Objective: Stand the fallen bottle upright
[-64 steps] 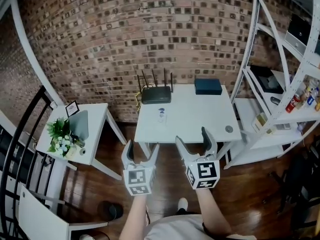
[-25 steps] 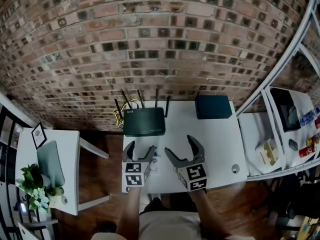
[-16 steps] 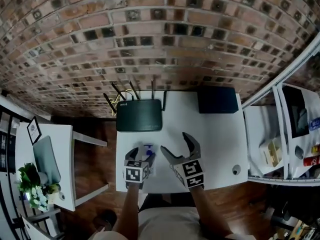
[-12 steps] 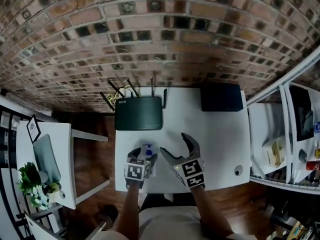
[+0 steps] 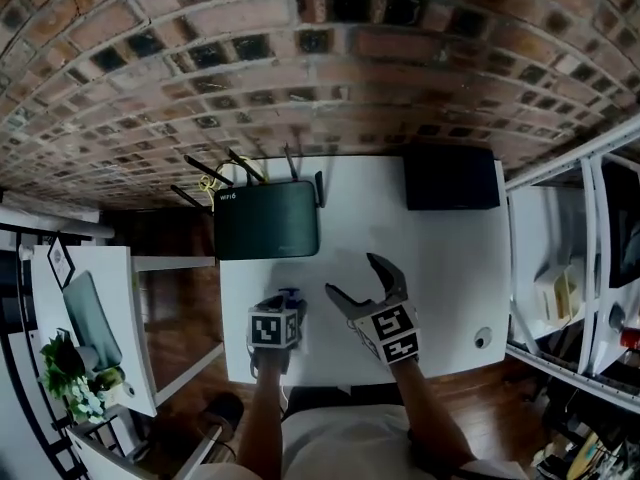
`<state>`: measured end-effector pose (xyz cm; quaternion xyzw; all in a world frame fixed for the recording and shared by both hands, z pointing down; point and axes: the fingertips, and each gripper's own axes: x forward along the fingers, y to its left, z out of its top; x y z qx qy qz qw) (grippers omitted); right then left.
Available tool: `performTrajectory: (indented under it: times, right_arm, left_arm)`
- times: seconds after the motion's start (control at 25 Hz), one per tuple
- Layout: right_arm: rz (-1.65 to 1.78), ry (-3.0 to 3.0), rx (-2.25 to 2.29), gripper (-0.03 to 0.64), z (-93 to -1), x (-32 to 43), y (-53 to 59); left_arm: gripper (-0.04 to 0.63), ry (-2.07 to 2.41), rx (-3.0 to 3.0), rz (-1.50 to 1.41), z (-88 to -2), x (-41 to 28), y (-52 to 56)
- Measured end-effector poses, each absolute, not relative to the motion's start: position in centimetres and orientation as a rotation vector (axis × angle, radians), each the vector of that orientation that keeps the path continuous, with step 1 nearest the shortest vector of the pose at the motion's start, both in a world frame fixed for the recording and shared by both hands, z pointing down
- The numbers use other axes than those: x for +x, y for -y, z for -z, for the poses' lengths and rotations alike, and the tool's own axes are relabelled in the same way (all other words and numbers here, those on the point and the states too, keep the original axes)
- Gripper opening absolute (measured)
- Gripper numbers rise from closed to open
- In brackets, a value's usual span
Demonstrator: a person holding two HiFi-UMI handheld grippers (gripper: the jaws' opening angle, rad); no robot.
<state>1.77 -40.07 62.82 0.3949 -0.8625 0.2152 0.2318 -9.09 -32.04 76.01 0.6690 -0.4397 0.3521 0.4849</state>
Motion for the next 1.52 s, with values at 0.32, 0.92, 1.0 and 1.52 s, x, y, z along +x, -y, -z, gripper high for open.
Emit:
performTrajectory:
  times: [0.32, 0.92, 1.0, 1.52]
  right_arm:
    - [-0.614, 2.343, 1.157, 0.396, -63.1, 3.3, 42.0]
    - [-0.55, 2.394, 1.132, 0.396, -60.3, 0.6, 40.6]
    - [-0.536, 2.401, 1.122, 0.396, -60.0, 0.1, 40.2]
    - [-0.494, 2.42, 1.094, 0.396, -58.8, -1.3, 37.4]
  left_arm:
    - [0.167, 1.053, 1.669, -0.95, -76.0, -8.6, 32.2]
    - [0.16, 1.233, 1.805, -0.783, -69.7, -10.1, 34.8]
    - [0.16, 1.275, 1.825, -0.755, -68.8, -10.5, 35.0]
    - [0.156, 1.567, 2.008, -0.641, -64.9, -12.1, 33.6]
